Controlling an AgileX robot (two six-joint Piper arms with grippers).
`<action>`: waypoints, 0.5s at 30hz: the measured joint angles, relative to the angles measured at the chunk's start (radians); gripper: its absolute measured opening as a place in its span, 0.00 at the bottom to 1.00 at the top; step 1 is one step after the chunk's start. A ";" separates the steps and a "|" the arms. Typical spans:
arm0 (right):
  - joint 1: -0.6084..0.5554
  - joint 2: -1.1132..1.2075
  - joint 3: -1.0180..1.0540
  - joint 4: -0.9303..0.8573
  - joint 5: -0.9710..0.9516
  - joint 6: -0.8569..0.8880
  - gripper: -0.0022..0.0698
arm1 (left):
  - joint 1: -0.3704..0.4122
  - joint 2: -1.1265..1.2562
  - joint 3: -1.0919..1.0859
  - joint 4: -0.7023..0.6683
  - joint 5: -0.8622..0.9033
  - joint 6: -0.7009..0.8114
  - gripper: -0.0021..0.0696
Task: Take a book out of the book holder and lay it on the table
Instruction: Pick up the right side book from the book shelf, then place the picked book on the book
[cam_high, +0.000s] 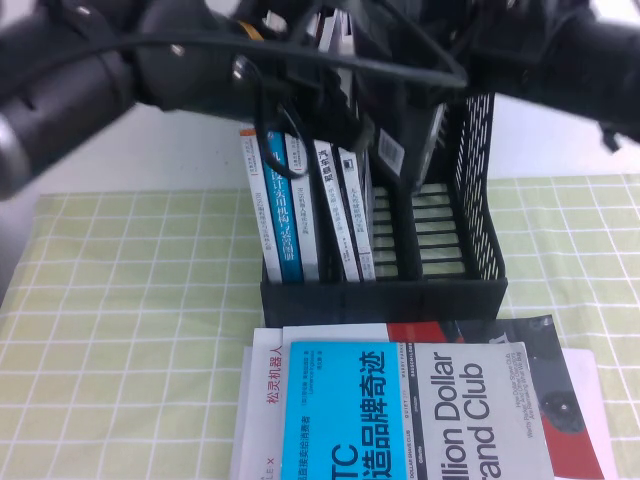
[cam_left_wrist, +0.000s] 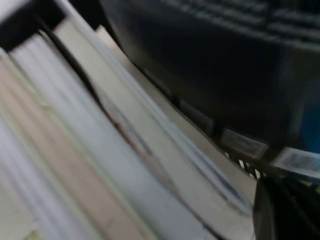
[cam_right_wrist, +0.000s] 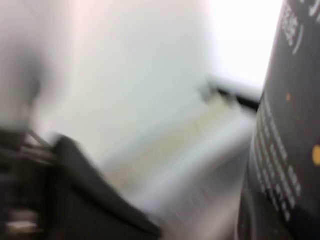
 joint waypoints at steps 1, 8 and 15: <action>0.000 -0.024 0.000 -0.003 0.032 0.008 0.21 | 0.002 -0.019 -0.005 0.003 0.011 -0.005 0.03; 0.000 -0.246 0.000 -0.155 0.225 0.201 0.21 | 0.011 -0.202 -0.010 0.098 0.118 -0.074 0.03; 0.000 -0.413 -0.008 -0.377 0.569 0.351 0.21 | 0.028 -0.471 0.040 0.176 0.238 -0.239 0.03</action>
